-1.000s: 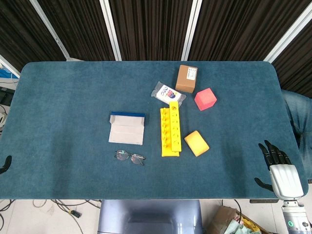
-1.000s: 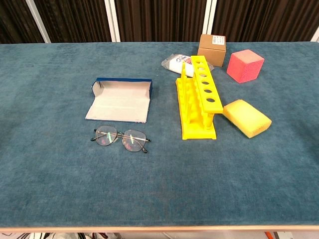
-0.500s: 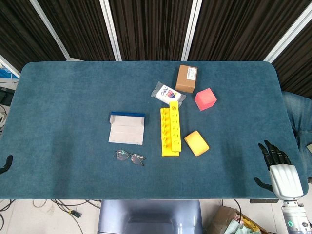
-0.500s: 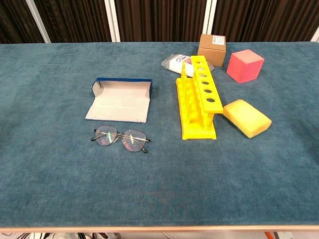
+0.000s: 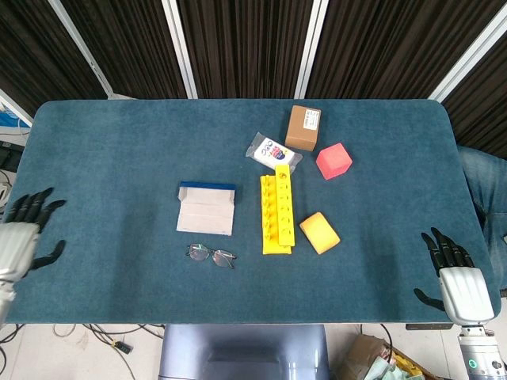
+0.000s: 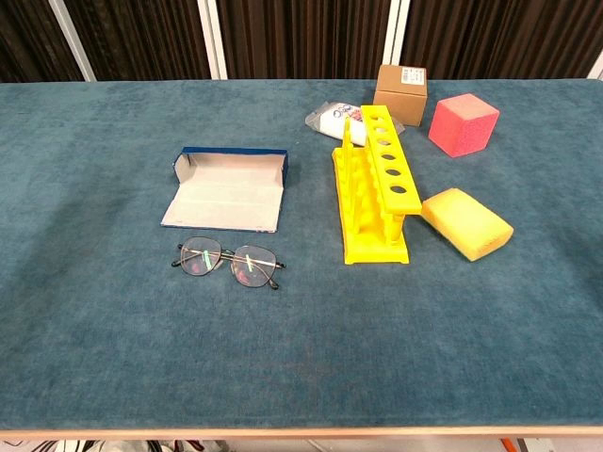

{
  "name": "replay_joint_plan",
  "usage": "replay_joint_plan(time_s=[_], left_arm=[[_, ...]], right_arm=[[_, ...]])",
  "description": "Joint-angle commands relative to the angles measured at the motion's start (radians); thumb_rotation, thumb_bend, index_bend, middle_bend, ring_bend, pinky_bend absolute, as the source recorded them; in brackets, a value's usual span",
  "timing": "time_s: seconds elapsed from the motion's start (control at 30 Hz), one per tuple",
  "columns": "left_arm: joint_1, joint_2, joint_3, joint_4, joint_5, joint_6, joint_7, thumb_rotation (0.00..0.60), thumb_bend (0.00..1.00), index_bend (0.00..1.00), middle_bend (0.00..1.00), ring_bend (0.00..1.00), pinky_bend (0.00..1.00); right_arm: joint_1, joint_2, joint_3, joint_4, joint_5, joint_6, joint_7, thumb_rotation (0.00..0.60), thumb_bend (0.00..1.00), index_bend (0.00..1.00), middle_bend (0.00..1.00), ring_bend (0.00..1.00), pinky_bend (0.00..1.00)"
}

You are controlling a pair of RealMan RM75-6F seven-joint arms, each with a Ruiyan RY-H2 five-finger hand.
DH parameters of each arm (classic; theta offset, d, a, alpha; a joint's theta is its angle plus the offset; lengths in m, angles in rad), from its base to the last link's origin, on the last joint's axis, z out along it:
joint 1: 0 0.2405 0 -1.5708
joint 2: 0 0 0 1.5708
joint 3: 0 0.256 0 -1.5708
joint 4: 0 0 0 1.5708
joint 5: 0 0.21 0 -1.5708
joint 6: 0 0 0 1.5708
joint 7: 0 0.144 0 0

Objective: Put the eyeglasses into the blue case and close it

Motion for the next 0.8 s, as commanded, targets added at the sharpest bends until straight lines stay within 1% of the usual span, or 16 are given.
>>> replay_joint_plan(time_s=[0.03,0.07,0.2,0.4,0.63,0.8], left_arm=[[-0.146,0.005,-0.055,-0.11,-0.116,-0.174,0.159,0.6,0.31,0.2,0.04,0.0,0.0],[-0.177,-0.014,-0.066,-0.129,-0.149,-0.206,0.178,0.6,0.31,0.2,0.05,0.0,0.0],[-0.252,-0.079,-0.083,-0.164,-0.25,-0.262,0.258,0.6,0.31,0.24,0.06,0.0,0.0],[-0.361,-0.204,-0.074,-0.193,-0.4,-0.313,0.378,0.6,0.31,0.3,0.07,0.0,0.0],[-0.45,-0.366,-0.036,-0.148,-0.512,-0.267,0.533,0.6,0.31,0.33,0.07,0.0,0.0],[-0.49,-0.473,-0.016,-0.083,-0.539,-0.206,0.619,0.6,0.32,0.36,0.07,0.0,0.0]], right_arm=[[-0.001,-0.002,0.0,0.0,0.0,0.001,-0.003,0.6,0.11,0.0,0.0,0.11,0.19],[-0.001,-0.002,0.0,0.001,0.002,0.001,-0.004,0.6,0.11,0.0,0.0,0.11,0.19],[-0.002,-0.005,0.003,0.0,0.008,0.001,-0.002,0.6,0.11,0.0,0.0,0.11,0.19],[-0.003,-0.006,0.007,-0.001,0.021,-0.003,-0.001,0.6,0.11,0.0,0.0,0.11,0.19],[-0.002,-0.005,0.008,-0.003,0.023,-0.004,0.0,0.6,0.11,0.0,0.0,0.11,0.19],[-0.001,-0.004,0.012,-0.006,0.033,-0.01,0.005,0.6,0.11,0.0,0.0,0.11,0.19]])
